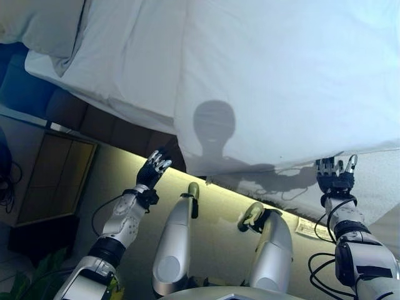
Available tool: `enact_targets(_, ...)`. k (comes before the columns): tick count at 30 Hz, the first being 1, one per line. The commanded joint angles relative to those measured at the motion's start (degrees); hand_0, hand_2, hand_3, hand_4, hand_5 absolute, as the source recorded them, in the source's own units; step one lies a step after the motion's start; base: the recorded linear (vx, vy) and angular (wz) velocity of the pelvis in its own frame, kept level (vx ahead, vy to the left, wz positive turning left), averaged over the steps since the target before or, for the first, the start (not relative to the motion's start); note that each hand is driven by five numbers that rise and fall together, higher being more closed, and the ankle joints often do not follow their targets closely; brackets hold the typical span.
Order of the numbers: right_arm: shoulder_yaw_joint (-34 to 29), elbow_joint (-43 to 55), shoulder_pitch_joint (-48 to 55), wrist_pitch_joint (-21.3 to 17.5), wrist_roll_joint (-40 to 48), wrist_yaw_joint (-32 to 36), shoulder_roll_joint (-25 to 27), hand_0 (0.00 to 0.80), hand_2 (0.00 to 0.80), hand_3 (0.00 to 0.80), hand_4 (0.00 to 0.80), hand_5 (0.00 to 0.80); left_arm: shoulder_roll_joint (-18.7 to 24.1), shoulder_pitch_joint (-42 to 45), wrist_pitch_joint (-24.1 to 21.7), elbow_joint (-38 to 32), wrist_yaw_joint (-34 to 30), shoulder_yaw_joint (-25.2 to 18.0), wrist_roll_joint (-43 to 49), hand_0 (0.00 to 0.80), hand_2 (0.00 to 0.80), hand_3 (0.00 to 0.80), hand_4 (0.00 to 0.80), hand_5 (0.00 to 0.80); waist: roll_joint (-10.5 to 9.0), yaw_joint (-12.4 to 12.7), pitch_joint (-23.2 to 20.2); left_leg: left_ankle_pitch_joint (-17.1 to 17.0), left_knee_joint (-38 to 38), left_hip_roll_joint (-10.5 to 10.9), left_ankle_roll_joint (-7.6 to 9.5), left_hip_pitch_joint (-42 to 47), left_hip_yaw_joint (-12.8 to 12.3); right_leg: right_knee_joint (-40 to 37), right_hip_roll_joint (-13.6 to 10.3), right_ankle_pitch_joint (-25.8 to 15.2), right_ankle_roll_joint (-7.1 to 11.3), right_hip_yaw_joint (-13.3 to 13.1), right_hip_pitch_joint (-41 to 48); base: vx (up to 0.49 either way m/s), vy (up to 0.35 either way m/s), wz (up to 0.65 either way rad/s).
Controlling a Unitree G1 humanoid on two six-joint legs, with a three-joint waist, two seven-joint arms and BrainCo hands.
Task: Make the bed neatly
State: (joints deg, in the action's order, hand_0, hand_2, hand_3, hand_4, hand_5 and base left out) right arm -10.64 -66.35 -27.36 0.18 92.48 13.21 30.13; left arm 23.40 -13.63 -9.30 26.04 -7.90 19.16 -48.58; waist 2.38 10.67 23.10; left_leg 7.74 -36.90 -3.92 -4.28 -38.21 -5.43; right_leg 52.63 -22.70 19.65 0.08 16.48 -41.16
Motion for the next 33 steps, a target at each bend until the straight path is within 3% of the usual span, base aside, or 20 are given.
enact_targets(1, -1.4, -3.1, 1.2, 1.0, 0.9, -0.5, -0.2, 0.0, 0.0, 0.0, 0.0, 0.0, -0.5, -0.6, -1.2, -2.8, 0.1, 0.8, -0.8, 0.0, 0.0, 0.0, 0.0, 0.0, -0.57, 1.8, -0.2, 0.2, -0.1, -0.9, 2.71, -1.0, 2.1, -13.5, -2.3, -19.5, 10.36, -2.0, 1.7, 0.044, -0.023, 0.03)
enact_targets(13, 1.1, -1.5, -3.3, 2.0, -1.3, 1.9, 2.2, 0.0, 0.0, 0.0, 0.0, 0.0, -0.3, -1.4, -1.1, -2.6, 0.4, 1.7, -0.8, 0.0, 0.0, 0.0, 0.0, 0.0, 0.24, 2.5, 0.7, -0.1, -0.1, -0.4, 2.92, -1.4, 2.2, -13.4, -2.8, -20.2, 10.62, -2.1, 0.7, 0.005, -0.008, 0.01)
enact_targets(14, 1.1, -1.3, -3.7, 2.2, -1.5, 2.2, 2.5, 0.157, 0.157, 0.157, 0.157, 0.157, -0.2, -1.4, -1.1, -2.5, 0.2, 1.7, -1.0, 0.0, 0.0, 0.0, 0.0, 0.0, 0.29, 2.5, 0.7, -0.1, -0.2, -0.3, 2.93, -1.5, 2.2, -13.3, -2.9, -20.3, 10.58, -2.1, 0.6, 0.025, 0.013, 0.04)
enact_targets(16, 1.1, -1.3, -4.2, 2.7, -2.3, 2.2, 3.1, 0.646, 0.646, 0.646, 0.646, 0.646, -0.1, -1.4, -0.7, -2.5, -0.1, 1.6, -1.1, 0.0, 0.0, 0.0, 0.0, 0.0, 0.36, 2.7, 0.6, 0.0, -0.8, -0.3, 2.9, -1.8, 2.2, -12.7, -3.2, -20.3, 10.61, -2.1, 0.3, 0.016, -0.002, 0.01)
enact_targets(17, 1.1, -1.3, -4.7, 2.8, -2.6, 1.5, 3.4, 0.8, 0.8, 0.8, 0.8, 0.8, 0.1, -1.4, -0.4, -2.4, -0.5, 1.6, -0.9, 0.0, 0.0, 0.0, 0.0, 0.0, 0.41, 2.8, 0.6, 0.1, -1.3, -0.2, 2.92, -2.0, 2.2, -12.3, -3.3, -20.5, 10.6, -2.2, -0.1, 0.03, -0.009, 0.02)
enact_targets(27, 1.6, -2.5, -6.8, 3.5, -6.2, 4.0, 5.7, 0.8, 0.8, 0.8, 0.8, 0.8, 0.8, 0.4, -0.1, -2.9, -1.4, 1.8, -1.8, 0.0, 0.0, 0.0, 0.0, 0.0, 0.69, 3.5, -0.2, 0.0, -0.7, -0.1, 2.92, -0.5, 2.3, -12.6, -3.6, -20.5, 10.77, -1.7, 0.8, 0.008, -0.008, 0.05)
enact_targets(33, 4.2, 1.8, -5.0, -1.3, -15.7, 6.3, 3.9, 0.8, 0.8, 0.8, 0.8, 0.8, 0.7, 1.3, 0.7, -3.9, -0.8, 1.3, -1.3, 0.0, 0.0, 0.0, 0.0, 0.0, -0.42, 3.7, -1.8, 0.2, 1.4, -0.5, 2.52, 4.2, 1.9, -15.1, -3.9, -20.3, 10.78, -0.5, 6.2, 0.051, -0.024, 0.01)
